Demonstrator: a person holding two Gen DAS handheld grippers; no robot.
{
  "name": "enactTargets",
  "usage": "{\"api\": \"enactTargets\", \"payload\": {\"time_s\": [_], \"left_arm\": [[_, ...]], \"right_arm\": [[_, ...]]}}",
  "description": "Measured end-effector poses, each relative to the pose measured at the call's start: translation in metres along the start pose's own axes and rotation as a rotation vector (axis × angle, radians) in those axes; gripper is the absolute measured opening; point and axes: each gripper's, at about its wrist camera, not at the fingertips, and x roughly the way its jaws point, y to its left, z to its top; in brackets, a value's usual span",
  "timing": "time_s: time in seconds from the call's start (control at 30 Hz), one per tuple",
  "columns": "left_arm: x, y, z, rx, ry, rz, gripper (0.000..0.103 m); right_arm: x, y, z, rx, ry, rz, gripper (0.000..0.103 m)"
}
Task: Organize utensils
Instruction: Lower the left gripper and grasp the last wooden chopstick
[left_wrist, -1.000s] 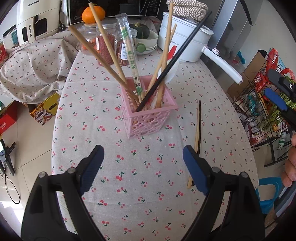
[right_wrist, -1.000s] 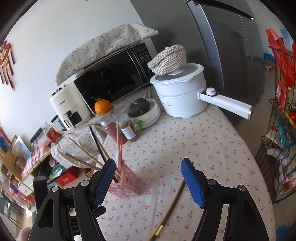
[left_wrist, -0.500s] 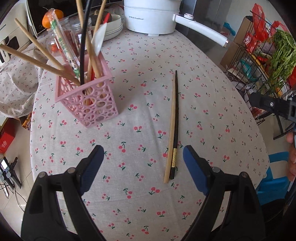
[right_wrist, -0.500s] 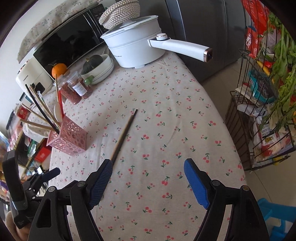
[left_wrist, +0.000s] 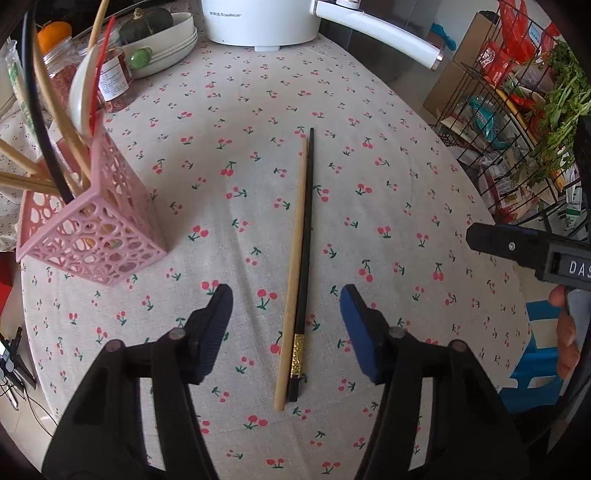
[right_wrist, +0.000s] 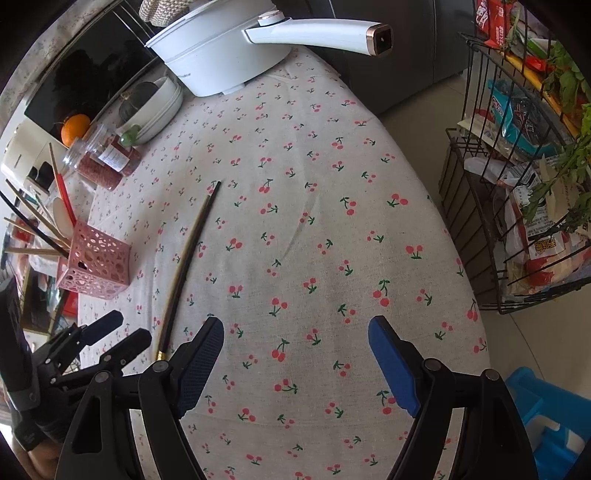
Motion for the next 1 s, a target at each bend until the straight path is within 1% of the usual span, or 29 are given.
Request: {"api": "enactTargets", "payload": {"time_s": [0.03, 0.07, 0.13, 0.17, 0.23, 0.27, 0.33, 0.43, 0.53, 0.6, 0.67, 0.73, 0.83, 0.87, 0.9, 0.93, 1.0], "left_arm": [[0.004, -0.001, 0.004, 0.000, 0.012, -0.007, 0.046], [0.009, -0.003, 0.007, -0.003, 0.024, -0.015, 0.042], [0.017, -0.004, 0.013, -0.019, 0.045, -0.032, 0.033], [0.021, -0.004, 0.016, -0.029, 0.053, -0.035, 0.031], [0.029, -0.004, 0.022, -0.057, 0.063, -0.018, 0.026], [0.032, -0.004, 0.025, -0.060, 0.065, -0.010, 0.025], [0.037, -0.006, 0.030, -0.054, 0.068, 0.006, 0.021], [0.042, -0.010, 0.038, -0.042, 0.062, 0.022, 0.020], [0.046, -0.013, 0.049, -0.030, 0.057, 0.065, 0.020], [0.051, -0.011, 0.056, -0.034, 0.071, 0.095, 0.020], [0.058, -0.009, 0.062, -0.047, 0.095, 0.108, 0.020], [0.060, -0.007, 0.068, -0.062, 0.098, 0.123, 0.020], [0.063, -0.005, 0.075, -0.075, 0.112, 0.124, 0.020], [0.063, -0.005, 0.076, -0.074, 0.117, 0.124, 0.018], [0.062, -0.005, 0.075, -0.071, 0.117, 0.133, 0.007], [0.058, -0.005, 0.072, -0.058, 0.108, 0.142, 0.007], [0.045, -0.004, 0.066, -0.019, 0.065, 0.131, 0.007]], "right_arm": [[0.002, 0.000, 0.001, -0.009, 0.002, -0.010, 0.082], [0.002, 0.000, 0.002, -0.014, 0.003, -0.013, 0.082], [0.004, -0.001, 0.005, -0.019, 0.009, 0.000, 0.082], [0.005, -0.001, 0.007, -0.023, 0.015, 0.008, 0.082], [0.007, -0.001, 0.010, -0.024, 0.018, 0.014, 0.082], [0.008, -0.002, 0.012, -0.021, 0.020, 0.012, 0.082], [0.009, -0.003, 0.015, -0.015, 0.023, 0.011, 0.082], [0.011, -0.002, 0.018, -0.018, 0.029, 0.013, 0.082], [0.013, -0.001, 0.020, -0.020, 0.029, 0.007, 0.082], [0.014, 0.000, 0.021, -0.020, 0.031, 0.004, 0.082], [0.014, 0.001, 0.021, -0.023, 0.031, -0.001, 0.082], [0.014, 0.001, 0.021, -0.020, 0.032, -0.007, 0.082], [0.014, 0.000, 0.021, -0.018, 0.030, -0.026, 0.082], [0.015, 0.000, 0.021, -0.016, 0.031, -0.034, 0.082], [0.015, 0.000, 0.021, -0.014, 0.033, -0.040, 0.082], [0.016, 0.001, 0.021, -0.010, 0.035, -0.044, 0.082], [0.018, 0.002, 0.021, -0.004, 0.041, -0.054, 0.082]]}}
